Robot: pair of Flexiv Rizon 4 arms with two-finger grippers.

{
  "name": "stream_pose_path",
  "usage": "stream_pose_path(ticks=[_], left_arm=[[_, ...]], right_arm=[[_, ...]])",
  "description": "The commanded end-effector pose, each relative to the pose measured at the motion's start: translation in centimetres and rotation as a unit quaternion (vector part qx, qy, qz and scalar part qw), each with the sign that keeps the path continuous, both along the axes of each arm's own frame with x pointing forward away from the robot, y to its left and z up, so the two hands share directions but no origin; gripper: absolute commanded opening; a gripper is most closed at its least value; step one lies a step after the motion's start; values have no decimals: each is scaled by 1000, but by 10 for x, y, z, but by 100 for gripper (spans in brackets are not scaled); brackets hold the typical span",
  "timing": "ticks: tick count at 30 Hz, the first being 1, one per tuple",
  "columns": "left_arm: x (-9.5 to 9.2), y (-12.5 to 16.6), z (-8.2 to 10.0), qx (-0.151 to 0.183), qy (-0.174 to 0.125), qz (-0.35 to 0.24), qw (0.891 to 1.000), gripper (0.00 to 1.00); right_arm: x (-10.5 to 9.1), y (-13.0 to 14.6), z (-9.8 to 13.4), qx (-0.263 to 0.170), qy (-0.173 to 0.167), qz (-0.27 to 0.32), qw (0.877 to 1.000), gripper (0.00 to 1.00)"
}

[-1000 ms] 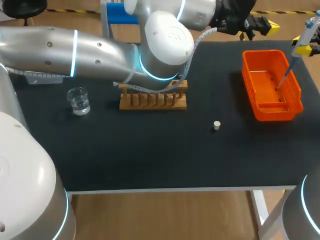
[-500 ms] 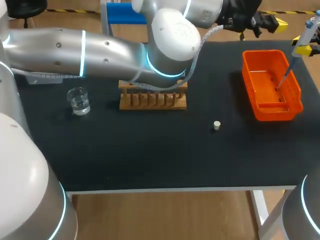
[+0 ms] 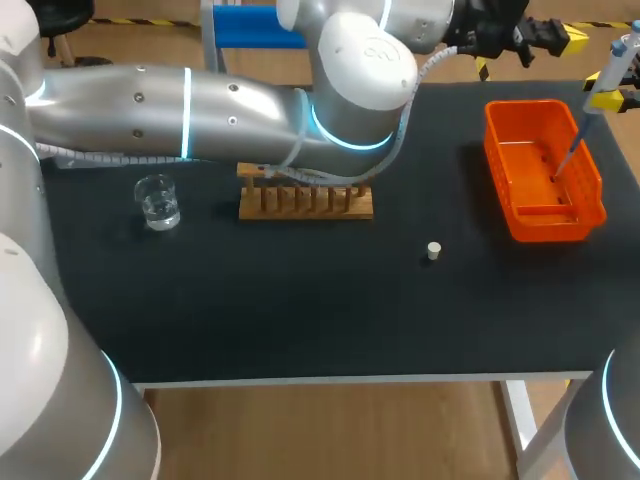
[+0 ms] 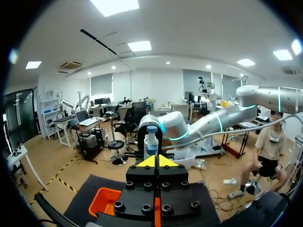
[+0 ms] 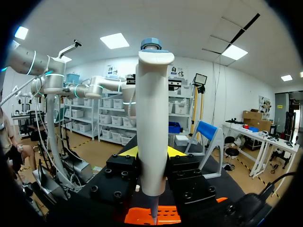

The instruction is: Invert the test tube, pick up the pipette, mount the tip to pipette, aspirate from beaker and dispense into the tube, eject the tip, return the pipette, and cap with the stopper.

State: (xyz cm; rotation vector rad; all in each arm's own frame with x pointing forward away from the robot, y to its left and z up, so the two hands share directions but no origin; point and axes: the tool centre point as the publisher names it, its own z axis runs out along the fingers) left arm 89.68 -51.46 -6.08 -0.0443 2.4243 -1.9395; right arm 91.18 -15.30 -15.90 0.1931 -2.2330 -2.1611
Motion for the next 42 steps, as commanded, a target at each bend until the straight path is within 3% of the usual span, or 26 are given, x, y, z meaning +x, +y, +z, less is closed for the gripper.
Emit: stream_pose_path(ticks=[1,15,29,42], left_arm=[[2,-10,-2,-44,-4,5,999,0],[7,-30,9,-83,-7,4,997,0],[15,-46,5,-104,-30,-4,994,0],[13,-52,7,-109,-32,-9,993,0]], right_arm=[[0,-1,1,-1,0,1,1000,0],[0,-1,1,-1,0,1,1000,0],[0,-1,1,-1,0,1,1000,0],[0,-1,1,-1,0,1,1000,0]])
